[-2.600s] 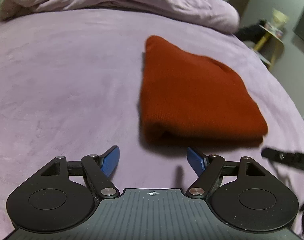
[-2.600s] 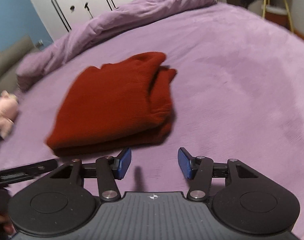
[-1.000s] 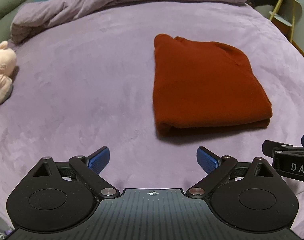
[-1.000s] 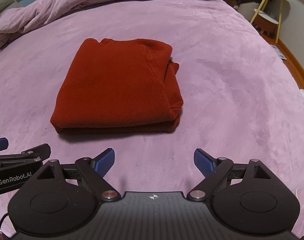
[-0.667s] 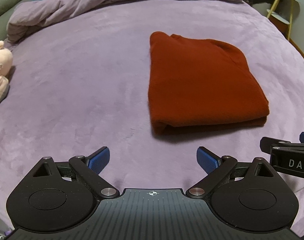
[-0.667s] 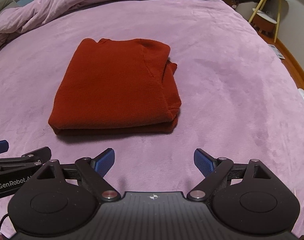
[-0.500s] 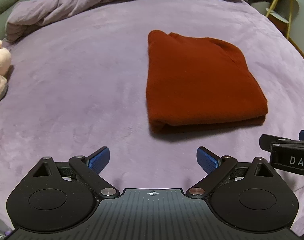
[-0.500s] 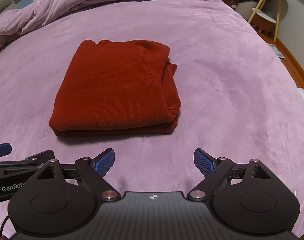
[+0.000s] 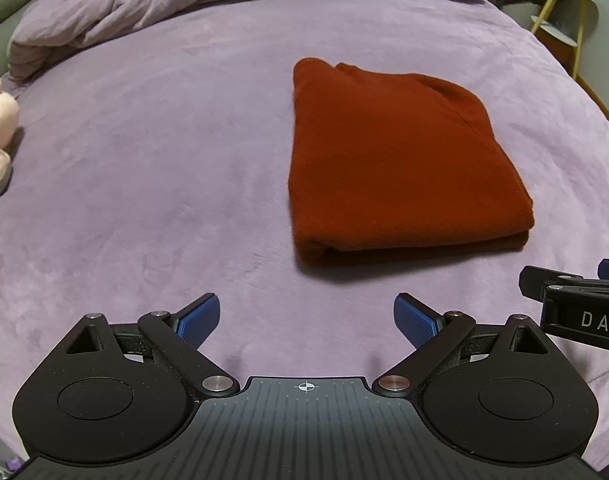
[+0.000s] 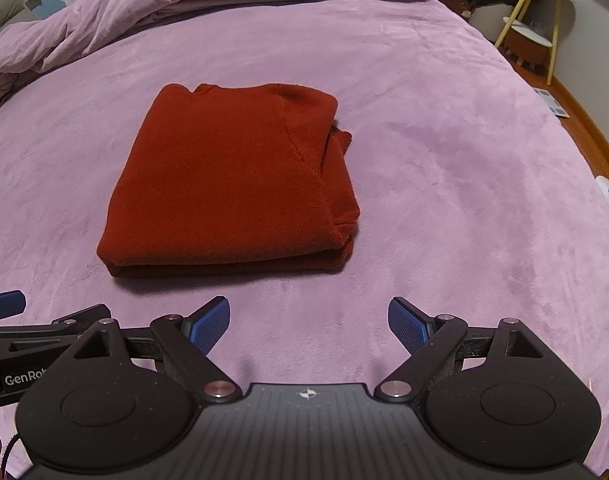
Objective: Fold small clothes
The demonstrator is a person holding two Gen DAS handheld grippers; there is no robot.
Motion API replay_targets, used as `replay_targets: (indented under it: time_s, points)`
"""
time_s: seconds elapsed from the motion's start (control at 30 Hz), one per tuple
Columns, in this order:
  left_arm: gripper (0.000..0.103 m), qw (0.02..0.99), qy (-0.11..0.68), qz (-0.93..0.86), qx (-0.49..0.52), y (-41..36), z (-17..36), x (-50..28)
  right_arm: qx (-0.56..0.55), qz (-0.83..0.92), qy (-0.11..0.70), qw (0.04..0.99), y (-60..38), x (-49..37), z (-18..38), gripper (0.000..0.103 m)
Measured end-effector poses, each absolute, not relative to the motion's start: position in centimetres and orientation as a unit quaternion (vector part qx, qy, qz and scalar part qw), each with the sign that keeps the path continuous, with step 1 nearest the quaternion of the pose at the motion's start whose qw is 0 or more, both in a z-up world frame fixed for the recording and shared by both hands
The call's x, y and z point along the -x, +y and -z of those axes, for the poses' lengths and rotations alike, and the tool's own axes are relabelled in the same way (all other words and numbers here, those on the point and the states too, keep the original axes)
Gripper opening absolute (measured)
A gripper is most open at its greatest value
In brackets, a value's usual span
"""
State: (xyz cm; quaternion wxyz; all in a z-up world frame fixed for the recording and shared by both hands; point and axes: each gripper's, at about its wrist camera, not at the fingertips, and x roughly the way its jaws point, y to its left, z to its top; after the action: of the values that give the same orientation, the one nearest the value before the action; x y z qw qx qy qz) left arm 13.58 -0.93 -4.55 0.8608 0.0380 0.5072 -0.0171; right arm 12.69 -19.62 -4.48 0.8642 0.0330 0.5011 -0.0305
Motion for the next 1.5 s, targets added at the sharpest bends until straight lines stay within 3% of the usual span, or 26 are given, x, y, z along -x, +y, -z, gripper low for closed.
replay_targets:
  time_s: [1.5]
  points:
    - [0.097, 0.864, 0.501, 0.016, -0.040, -1.58, 3.60, -13.66, -0.036, 0.034, 0.500, 0.864, -20.11, -12.73, 3.97, 0.087]
